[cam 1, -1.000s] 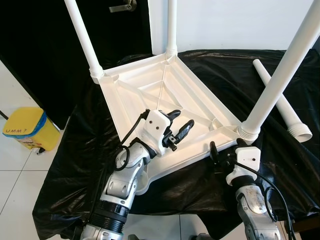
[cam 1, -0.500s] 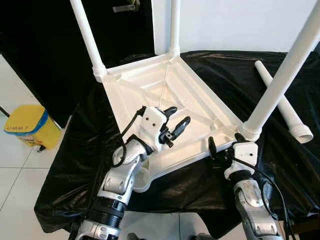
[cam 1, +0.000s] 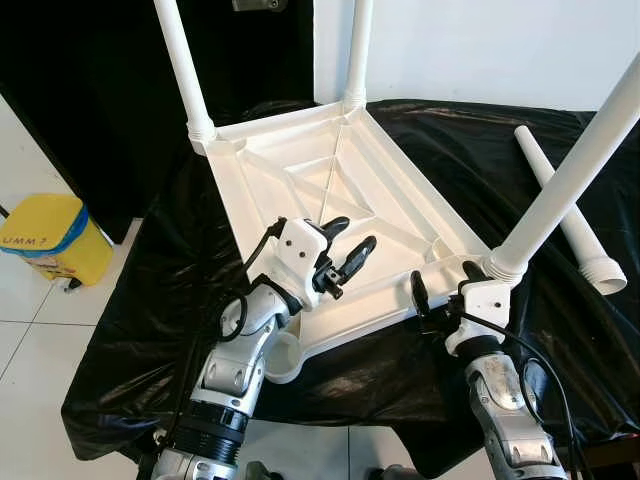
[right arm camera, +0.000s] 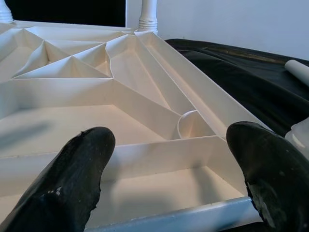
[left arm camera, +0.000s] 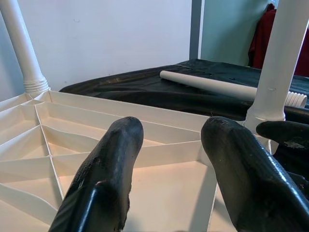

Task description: Building children table

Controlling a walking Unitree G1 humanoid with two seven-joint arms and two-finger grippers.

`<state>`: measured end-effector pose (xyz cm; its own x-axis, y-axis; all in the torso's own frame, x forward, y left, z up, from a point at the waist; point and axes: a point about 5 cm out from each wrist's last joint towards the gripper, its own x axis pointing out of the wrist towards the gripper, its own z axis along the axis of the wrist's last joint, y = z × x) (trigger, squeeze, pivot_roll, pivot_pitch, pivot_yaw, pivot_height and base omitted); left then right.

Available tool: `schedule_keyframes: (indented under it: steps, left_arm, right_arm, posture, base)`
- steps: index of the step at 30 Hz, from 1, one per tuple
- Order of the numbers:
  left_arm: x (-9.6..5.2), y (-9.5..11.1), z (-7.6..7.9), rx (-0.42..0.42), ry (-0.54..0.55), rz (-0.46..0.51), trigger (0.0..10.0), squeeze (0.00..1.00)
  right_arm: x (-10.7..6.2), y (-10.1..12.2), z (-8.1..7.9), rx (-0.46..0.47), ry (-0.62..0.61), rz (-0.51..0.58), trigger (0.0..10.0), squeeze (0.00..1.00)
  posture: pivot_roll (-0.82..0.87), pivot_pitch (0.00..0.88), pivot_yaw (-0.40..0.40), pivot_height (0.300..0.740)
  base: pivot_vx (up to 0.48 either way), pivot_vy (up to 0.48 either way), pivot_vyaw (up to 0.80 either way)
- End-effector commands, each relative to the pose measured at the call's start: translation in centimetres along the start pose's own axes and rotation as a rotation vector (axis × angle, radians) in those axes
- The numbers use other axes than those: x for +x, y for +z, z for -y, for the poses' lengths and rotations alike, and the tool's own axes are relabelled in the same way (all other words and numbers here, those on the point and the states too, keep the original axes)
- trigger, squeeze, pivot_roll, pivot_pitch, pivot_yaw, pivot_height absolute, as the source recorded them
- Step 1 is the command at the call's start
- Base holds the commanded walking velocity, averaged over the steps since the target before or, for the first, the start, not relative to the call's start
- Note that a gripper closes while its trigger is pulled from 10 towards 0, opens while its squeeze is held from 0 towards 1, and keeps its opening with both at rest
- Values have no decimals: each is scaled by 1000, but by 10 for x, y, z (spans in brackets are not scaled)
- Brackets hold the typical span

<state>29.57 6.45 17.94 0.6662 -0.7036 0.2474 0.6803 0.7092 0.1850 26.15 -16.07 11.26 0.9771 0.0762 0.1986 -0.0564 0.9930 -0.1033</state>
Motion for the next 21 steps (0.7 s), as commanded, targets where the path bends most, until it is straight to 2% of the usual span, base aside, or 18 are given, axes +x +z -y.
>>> schedule_keyframes:
  steps: [1, 11, 13, 15, 16, 18, 20, 21]
  left_arm:
    - [0, 1, -3, 4, 38, 8, 10000, 0]
    - [1, 0, -13, 41, 72, -40, 10000, 0]
    - [-1, -3, -18, 66, 92, -73, 10000, 0]
    - [-8, -7, -30, 112, 126, -131, 10000, 0]
    - [-8, -7, -30, 112, 126, -131, 10000, 0]
    - [-18, -14, -45, 178, 176, -217, 10000, 0]
    - [-18, -14, -45, 178, 176, -217, 10000, 0]
    - [-21, -17, -50, 200, 196, -247, 10000, 0]
  right_arm:
    - [-3, -4, 2, -8, 3, -12, 10000, 0]
    - [-5, -3, 9, -21, -16, -19, 10000, 0]
    - [-5, -2, 10, -24, -21, -20, 10000, 0]
    - [-7, -2, 11, -31, -47, -24, 10000, 0]
    - [-7, -2, 11, -31, -47, -24, 10000, 0]
    - [-12, -3, 11, -34, -86, -40, 10000, 0]
    - [-12, -3, 11, -34, -86, -40, 10000, 0]
    - [-14, -4, 11, -33, -97, -47, 10000, 0]
  posture:
    - [-133, 108, -22, 740]
    - [-161, 101, -25, 740]
    - [-169, 102, -20, 740]
    - [-177, 108, -9, 740]
    - [-177, 108, -9, 740]
    - [-184, 116, 3, 740]
    - [-184, 116, 3, 740]
    - [-184, 116, 3, 740]
  base:
    - [0, 0, 0]
    - [0, 0, 0]
    - [0, 0, 0]
    - [0, 0, 0]
    - [0, 0, 0]
    - [0, 0, 0]
    - [0, 0, 0]
    - [0, 0, 0]
